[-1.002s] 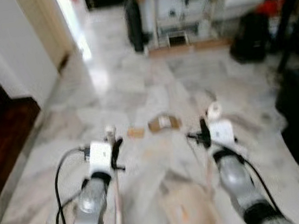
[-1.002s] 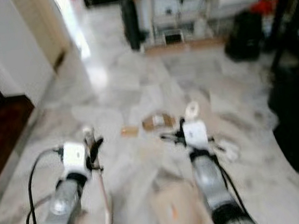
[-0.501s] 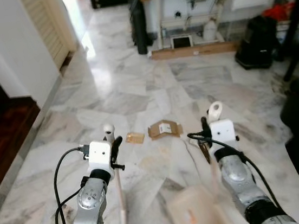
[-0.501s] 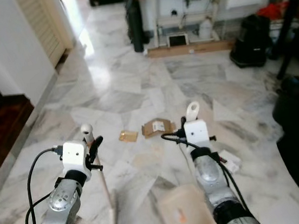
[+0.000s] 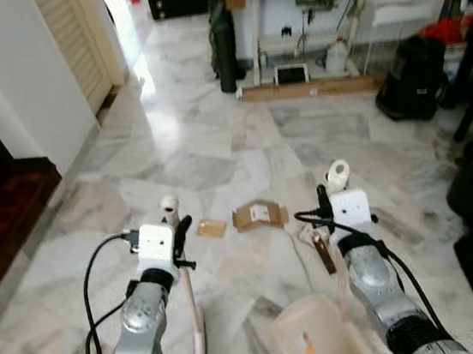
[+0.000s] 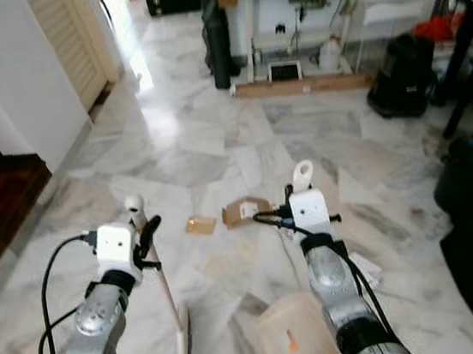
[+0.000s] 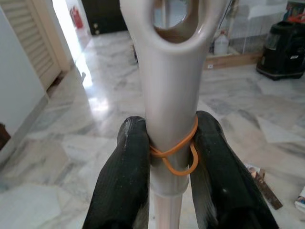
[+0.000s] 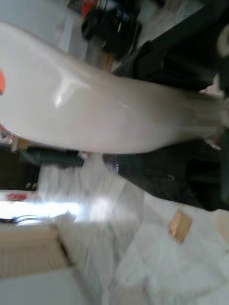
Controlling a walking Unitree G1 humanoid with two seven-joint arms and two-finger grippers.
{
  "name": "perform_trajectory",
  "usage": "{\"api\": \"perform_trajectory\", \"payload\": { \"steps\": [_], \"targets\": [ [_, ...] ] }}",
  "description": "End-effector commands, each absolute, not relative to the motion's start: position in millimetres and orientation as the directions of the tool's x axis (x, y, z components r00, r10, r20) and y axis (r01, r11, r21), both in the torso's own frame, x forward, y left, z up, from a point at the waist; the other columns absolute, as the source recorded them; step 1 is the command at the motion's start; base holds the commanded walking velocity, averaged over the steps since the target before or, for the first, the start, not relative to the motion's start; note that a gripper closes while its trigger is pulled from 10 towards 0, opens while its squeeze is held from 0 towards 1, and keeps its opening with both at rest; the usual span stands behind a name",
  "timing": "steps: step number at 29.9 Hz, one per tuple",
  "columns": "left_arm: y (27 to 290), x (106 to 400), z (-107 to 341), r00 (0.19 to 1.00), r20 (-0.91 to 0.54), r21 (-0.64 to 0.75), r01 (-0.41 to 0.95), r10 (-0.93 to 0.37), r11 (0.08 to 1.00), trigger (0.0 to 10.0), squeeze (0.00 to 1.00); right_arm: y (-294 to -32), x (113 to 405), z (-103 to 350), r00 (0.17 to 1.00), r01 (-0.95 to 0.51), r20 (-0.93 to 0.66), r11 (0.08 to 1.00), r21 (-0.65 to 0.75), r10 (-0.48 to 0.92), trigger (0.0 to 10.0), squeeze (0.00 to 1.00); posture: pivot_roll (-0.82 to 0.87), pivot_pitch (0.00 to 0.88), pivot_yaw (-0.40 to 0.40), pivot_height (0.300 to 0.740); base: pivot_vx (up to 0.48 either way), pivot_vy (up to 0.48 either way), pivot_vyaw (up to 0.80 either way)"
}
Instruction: Sweep floor
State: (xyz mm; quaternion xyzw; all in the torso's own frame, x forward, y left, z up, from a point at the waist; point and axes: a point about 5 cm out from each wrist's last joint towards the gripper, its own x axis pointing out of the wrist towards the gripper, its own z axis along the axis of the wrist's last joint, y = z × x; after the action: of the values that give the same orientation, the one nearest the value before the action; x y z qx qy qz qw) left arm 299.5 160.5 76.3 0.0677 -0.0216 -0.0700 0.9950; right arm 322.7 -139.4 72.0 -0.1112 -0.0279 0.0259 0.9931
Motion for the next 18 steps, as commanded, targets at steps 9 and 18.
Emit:
{"api": "perform_trajectory", "payload": {
  "steps": [9, 18],
  "targets": [
    [155.6, 304.7, 89.0, 0.983, 0.087, 0.157, 0.148, -0.163, 0.977, 10.0, 0.00, -142.0, 327.1, 81.0, 0.995, -0.029, 0.089, 0.978, -0.205, 0.048, 10.0, 0.00, 0.07, 0.000, 0.029, 0.740, 0.268, 0.000, 0.00],
    [155.7, 305.3, 89.2, 0.983, 0.087, 0.158, 0.147, -0.162, 0.976, 10.0, 0.00, -142.8, 327.8, 80.1, 0.996, -0.026, 0.076, 0.981, -0.195, 0.041, 10.0, 0.00, 0.07, 0.000, 0.030, 0.740, 0.265, 0.000, -0.27]
  ]
}}
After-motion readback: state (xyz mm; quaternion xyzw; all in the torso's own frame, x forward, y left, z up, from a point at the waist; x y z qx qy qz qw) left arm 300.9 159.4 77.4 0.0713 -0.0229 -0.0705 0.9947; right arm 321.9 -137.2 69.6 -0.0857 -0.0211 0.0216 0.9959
